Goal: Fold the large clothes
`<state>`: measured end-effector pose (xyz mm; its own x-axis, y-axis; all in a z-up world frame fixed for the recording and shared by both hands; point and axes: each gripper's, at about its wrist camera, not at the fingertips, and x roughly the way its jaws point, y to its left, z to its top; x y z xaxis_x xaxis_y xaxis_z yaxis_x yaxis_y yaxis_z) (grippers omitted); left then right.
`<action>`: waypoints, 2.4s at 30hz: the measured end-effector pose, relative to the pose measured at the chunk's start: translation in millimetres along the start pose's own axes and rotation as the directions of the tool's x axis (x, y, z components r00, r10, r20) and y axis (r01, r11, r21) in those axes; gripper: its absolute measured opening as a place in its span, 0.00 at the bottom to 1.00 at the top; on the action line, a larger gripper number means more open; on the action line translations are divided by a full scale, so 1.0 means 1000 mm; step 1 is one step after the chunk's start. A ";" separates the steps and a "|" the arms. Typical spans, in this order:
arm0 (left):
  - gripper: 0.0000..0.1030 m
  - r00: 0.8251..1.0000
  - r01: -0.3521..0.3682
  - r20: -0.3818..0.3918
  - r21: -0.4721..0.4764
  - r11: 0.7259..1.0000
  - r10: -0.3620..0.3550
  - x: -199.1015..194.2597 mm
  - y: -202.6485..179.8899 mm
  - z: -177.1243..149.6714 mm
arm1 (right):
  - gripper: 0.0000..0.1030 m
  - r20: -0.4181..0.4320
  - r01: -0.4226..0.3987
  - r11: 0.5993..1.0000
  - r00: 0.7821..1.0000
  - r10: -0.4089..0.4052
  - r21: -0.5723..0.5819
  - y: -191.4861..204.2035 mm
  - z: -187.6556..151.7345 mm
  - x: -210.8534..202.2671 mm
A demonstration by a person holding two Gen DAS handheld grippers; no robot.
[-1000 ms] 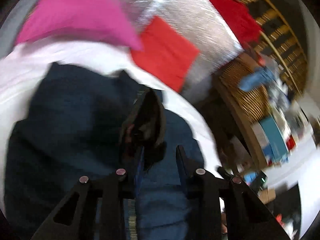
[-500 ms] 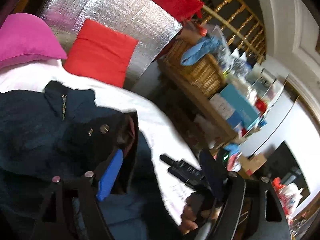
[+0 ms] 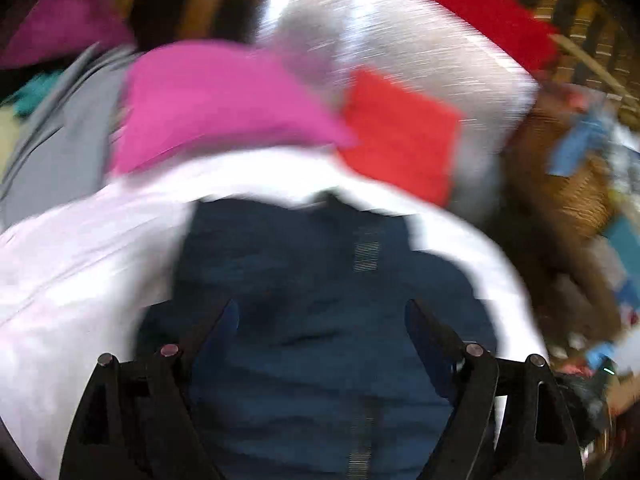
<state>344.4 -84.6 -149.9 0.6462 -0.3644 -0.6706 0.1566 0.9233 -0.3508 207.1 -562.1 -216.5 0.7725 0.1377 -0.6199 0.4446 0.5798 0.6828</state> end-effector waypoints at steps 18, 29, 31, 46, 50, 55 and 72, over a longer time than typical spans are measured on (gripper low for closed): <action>0.72 0.976 -0.128 -0.201 -0.192 0.973 0.088 0.078 0.115 -0.013 | 0.37 -0.226 0.017 0.997 0.974 -0.034 -0.074 0.039 -0.035 0.071; 0.66 0.972 -0.155 -0.196 -0.139 0.978 0.126 0.086 0.107 -0.016 | 0.18 0.048 0.105 0.961 0.994 -0.096 -0.255 0.072 -0.035 0.073; 0.66 0.972 -0.159 -0.198 -0.134 0.978 0.131 0.087 0.106 -0.015 | 0.19 -0.007 0.126 0.962 0.991 -0.132 -0.241 0.064 -0.034 0.089; 0.66 0.981 -0.124 -0.171 -0.207 0.970 0.089 0.079 0.133 -0.006 | 0.25 -0.146 -0.111 0.993 0.984 0.103 -0.048 0.030 -0.004 0.061; 0.66 0.984 -0.113 -0.158 -0.188 0.976 0.084 0.078 0.130 -0.004 | 0.76 -0.192 -0.200 0.980 0.962 0.196 -0.003 0.024 -0.001 0.054; 0.66 0.988 -0.094 -0.135 -0.160 0.983 0.073 0.076 0.124 -0.001 | 0.83 -0.095 -0.225 0.974 0.971 0.221 -0.030 0.020 0.008 0.023; 0.55 0.982 -0.123 -0.156 -0.108 0.987 0.105 0.104 0.113 -0.012 | 0.76 -0.160 -0.019 0.988 0.987 -0.005 -0.153 0.032 -0.023 0.094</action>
<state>420.7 -19.6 -267.0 0.5346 -0.2795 -0.7976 -0.0056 0.9426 -0.3340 283.4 -512.2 -261.3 0.6877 0.2612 -0.6774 0.3548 0.6931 0.6274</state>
